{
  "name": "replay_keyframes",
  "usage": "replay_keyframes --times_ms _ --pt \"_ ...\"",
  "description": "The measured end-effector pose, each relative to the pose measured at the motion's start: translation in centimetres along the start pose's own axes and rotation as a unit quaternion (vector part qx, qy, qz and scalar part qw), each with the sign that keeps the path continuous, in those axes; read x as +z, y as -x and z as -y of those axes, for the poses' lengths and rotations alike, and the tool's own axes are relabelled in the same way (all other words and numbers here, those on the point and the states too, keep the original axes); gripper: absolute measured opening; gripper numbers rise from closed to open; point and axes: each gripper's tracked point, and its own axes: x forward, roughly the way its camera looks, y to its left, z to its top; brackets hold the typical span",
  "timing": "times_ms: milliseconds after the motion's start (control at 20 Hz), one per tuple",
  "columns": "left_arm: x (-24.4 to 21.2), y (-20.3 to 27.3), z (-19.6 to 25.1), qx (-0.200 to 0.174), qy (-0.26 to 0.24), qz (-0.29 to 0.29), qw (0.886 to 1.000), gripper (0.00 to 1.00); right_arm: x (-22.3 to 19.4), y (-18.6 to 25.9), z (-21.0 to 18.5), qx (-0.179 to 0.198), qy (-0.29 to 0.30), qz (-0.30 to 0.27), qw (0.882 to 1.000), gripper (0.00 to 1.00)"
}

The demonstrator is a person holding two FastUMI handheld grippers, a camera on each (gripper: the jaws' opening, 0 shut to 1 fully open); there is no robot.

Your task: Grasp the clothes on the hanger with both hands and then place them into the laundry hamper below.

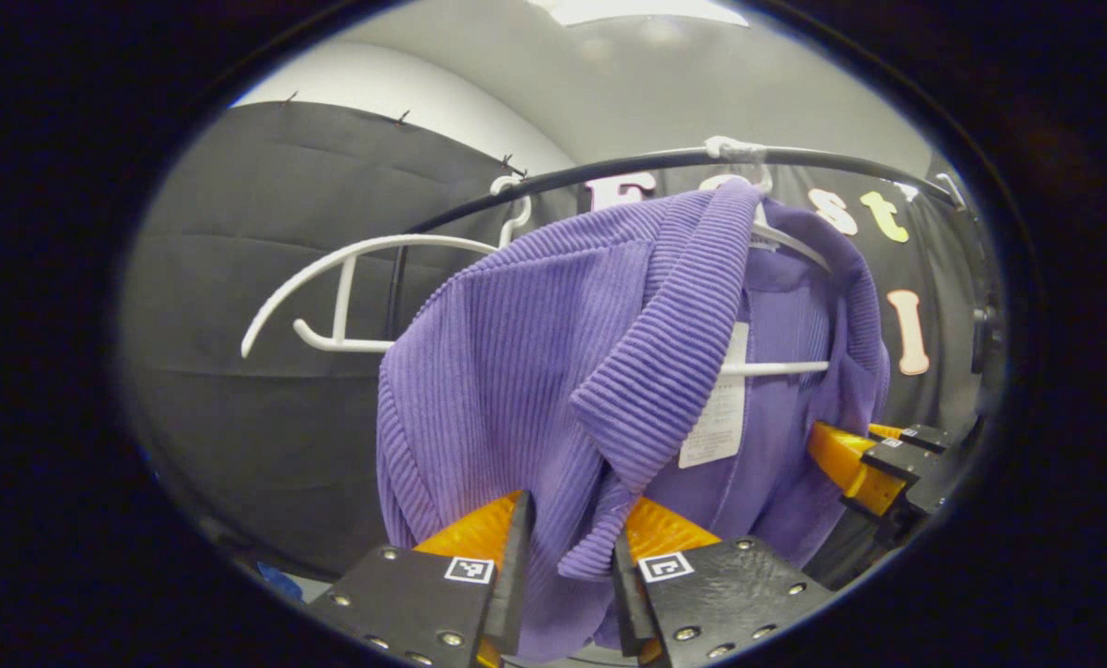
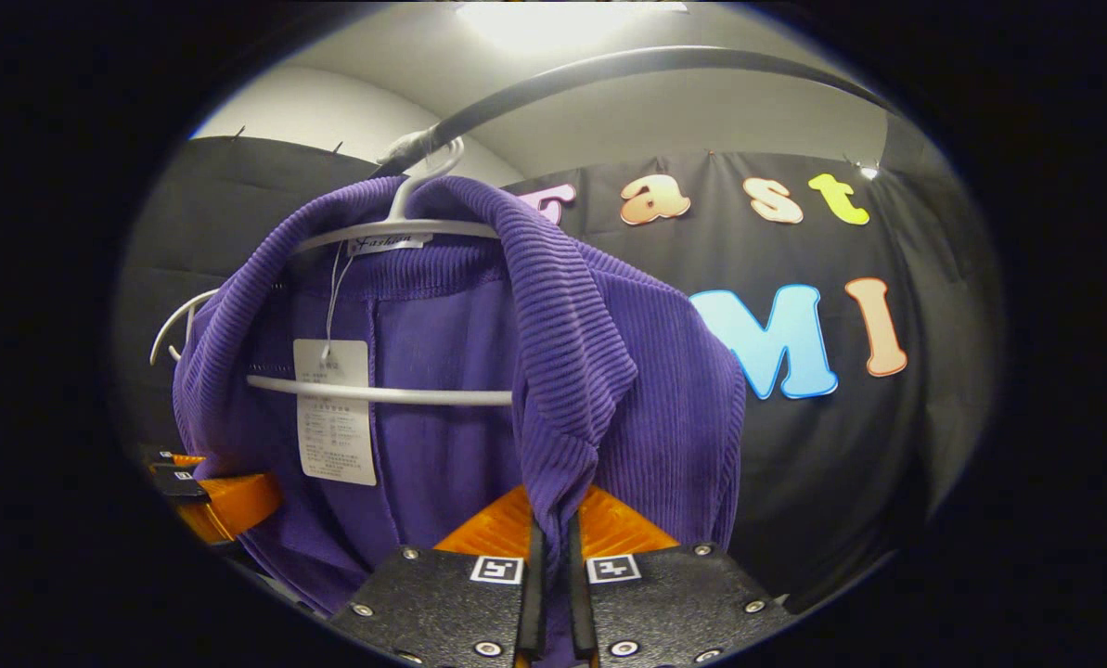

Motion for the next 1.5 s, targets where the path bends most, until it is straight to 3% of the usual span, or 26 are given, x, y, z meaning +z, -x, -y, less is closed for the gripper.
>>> replay_keyframes --times_ms 50,150,250,300,350,400,450,550,700,750,850,1350,1500 --pt "0.2 0.2 0.1 -0.01 -0.002 0.0 1.0 0.52 0.5 0.2 -0.1 0.007 -0.001 0.008 1.0 0.09" --pt "0.8 0.5 -1.1 0.01 -0.013 0.015 1.0 0.3 1.9 1.0 0.0 0.005 0.005 0.032 0.999 0.07" --pt "1.7 1.2 -1.7 0.004 -0.025 0.031 0.999 0.06 4.1 2.2 0.9 -0.008 0.026 0.068 0.997 0.06" --pt "2.2 1.6 -2.0 0.0 -0.03 0.035 0.999 0.1 5.4 2.8 1.2 -0.014 0.039 0.089 0.995 0.06" --pt "2.4 2.2 -2.2 -0.003 -0.034 0.037 0.999 0.02 6.5 3.3 1.6 -0.02 0.052 0.108 0.993 0.06" --pt "2.8 2.8 -2.4 -0.003 -0.036 0.039 0.999 0.1 7.4 3.8 1.8 -0.025 0.065 0.12 0.99 0.06" --pt "3.2 3.4 -2.7 -0.003 -0.038 0.042 0.998 0.02 8.1 4.1 2.1 -0.03 0.076 0.127 0.989 0.06" --pt "4.4 4.3 -3.5 0.003 -0.049 0.052 0.997 0.1 9.4 4.3 2.7 -0.041 0.096 0.141 0.984 0.07" --pt "7.0 6.7 -4.1 -0.002 -0.075 0.073 0.994 0.02 10.8 4.7 3.4 -0.058 0.113 0.154 0.98 0.06" --pt "8.0 7.6 -4.4 -0.003 -0.085 0.084 0.993 0.1 11.3 4.8 3.6 -0.063 0.114 0.157 0.979 0.06" --pt "9.6 8.5 -5.0 -0.005 -0.098 0.097 0.99 0.07 12.1 5.2 4.4 -0.075 0.118 0.166 0.976 0.06" --pt "15.9 8.9 -9.4 0.019 -0.112 0.133 0.985 0.1 15.4 5.0 8.2 -0.117 0.148 0.199 0.962 0.05" --pt "16.4 7.1 -10.7 0.017 -0.115 0.127 0.985 0.1 16.1 4.6 9.6 -0.131 0.146 0.205 0.959 0.05"
